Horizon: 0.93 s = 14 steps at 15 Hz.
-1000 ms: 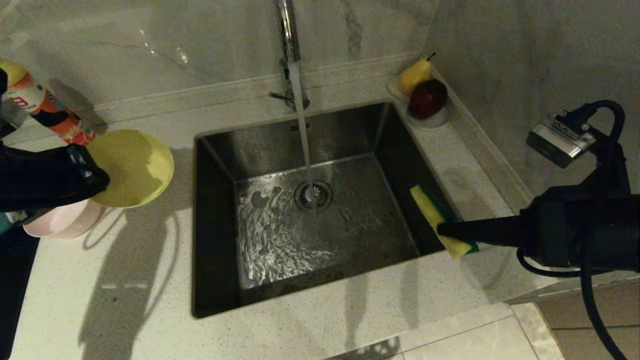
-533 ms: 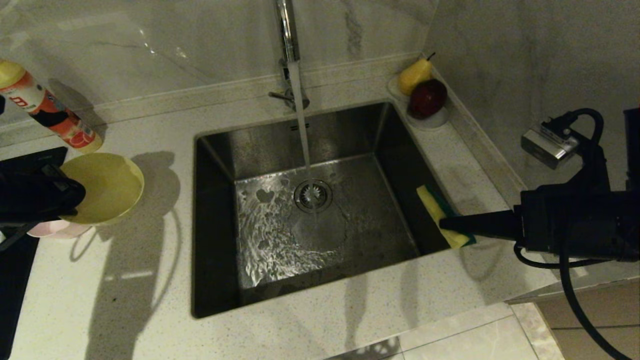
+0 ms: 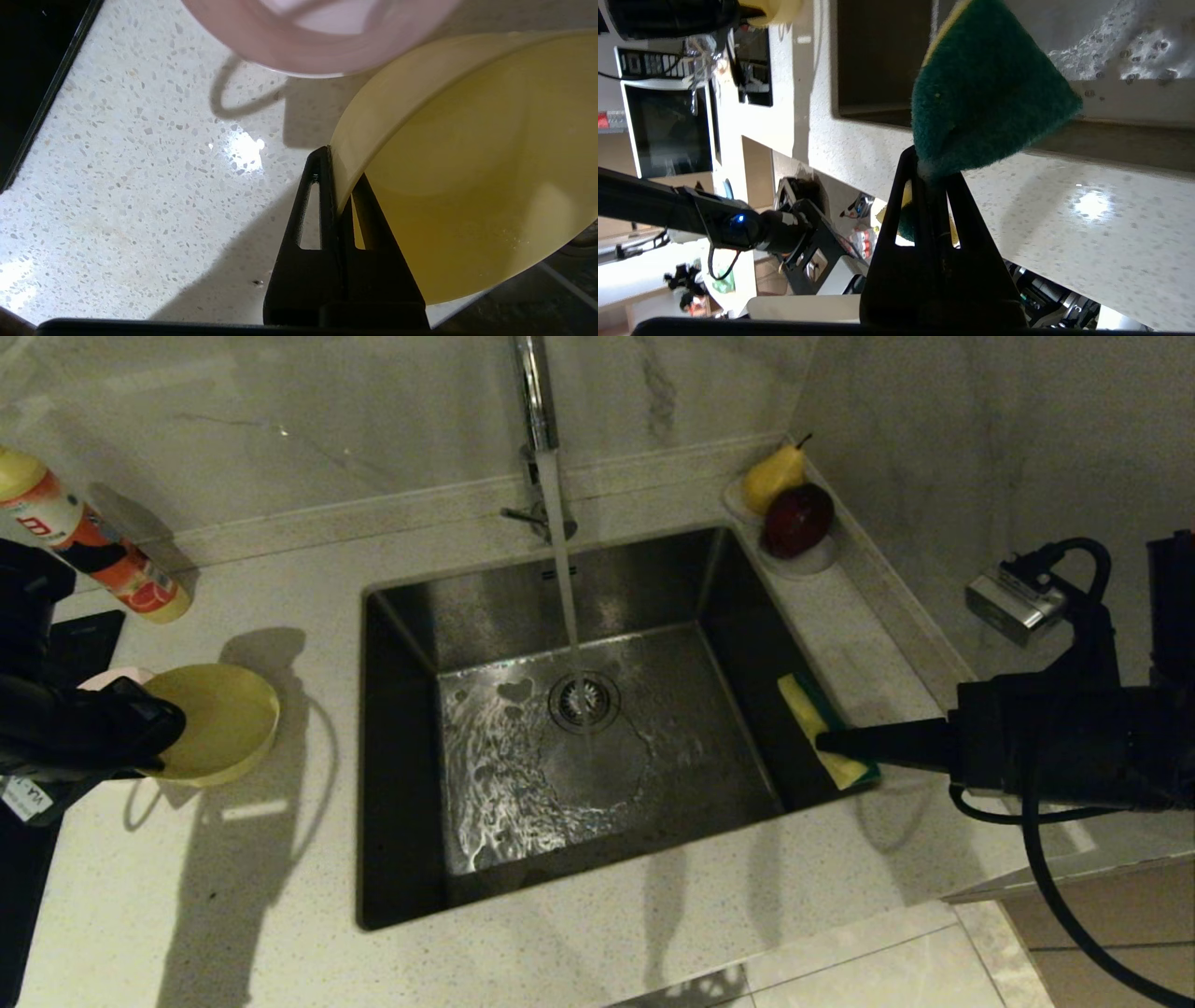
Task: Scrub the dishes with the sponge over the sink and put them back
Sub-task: Place the bowl on the table
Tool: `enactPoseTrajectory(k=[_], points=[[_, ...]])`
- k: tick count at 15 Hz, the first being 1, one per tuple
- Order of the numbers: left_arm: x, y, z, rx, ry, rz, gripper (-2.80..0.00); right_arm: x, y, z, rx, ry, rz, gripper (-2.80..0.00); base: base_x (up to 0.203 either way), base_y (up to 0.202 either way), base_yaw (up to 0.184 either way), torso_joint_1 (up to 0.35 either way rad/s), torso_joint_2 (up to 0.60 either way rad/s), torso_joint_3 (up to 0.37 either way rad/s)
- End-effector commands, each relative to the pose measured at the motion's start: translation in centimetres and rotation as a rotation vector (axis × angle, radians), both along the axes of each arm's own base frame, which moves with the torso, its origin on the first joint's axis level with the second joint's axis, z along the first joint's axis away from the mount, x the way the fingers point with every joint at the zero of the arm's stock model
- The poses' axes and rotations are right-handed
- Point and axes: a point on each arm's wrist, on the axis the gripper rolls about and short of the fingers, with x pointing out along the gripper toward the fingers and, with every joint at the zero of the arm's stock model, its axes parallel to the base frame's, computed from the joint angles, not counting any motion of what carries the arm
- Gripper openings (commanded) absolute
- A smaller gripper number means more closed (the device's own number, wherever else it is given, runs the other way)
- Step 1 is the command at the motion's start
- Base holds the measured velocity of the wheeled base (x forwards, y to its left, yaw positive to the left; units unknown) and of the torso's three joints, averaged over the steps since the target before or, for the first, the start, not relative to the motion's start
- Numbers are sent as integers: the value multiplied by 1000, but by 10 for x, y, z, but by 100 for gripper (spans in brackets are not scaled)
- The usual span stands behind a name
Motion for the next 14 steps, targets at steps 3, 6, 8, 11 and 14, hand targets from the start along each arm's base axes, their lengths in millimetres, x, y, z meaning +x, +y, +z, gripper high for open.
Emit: enactPoseTrajectory(k=[3,6,8,11,14], points=[[12,5,-17,-21,55,31,0,-1,-2,1,5,1,-3,-280,0,0,0,0,0,0],[12,12,-7,-14,16,54,0,-2,-3,1,6,-1,-4,-280,0,0,0,0,0,0],[8,11,10,-3,-45,48,0,-4,-3,-1,4,4,-4,-280,0,0,0,0,0,0],[-6,6,47,29,-172,41,0,-6,-5,1,7,-4,-7,-280,0,0,0,0,0,0],[-29,-7,86,88,-303,-26,0,-10,-7,10,16,-40,-18,-280,0,0,0,0,0,0]])
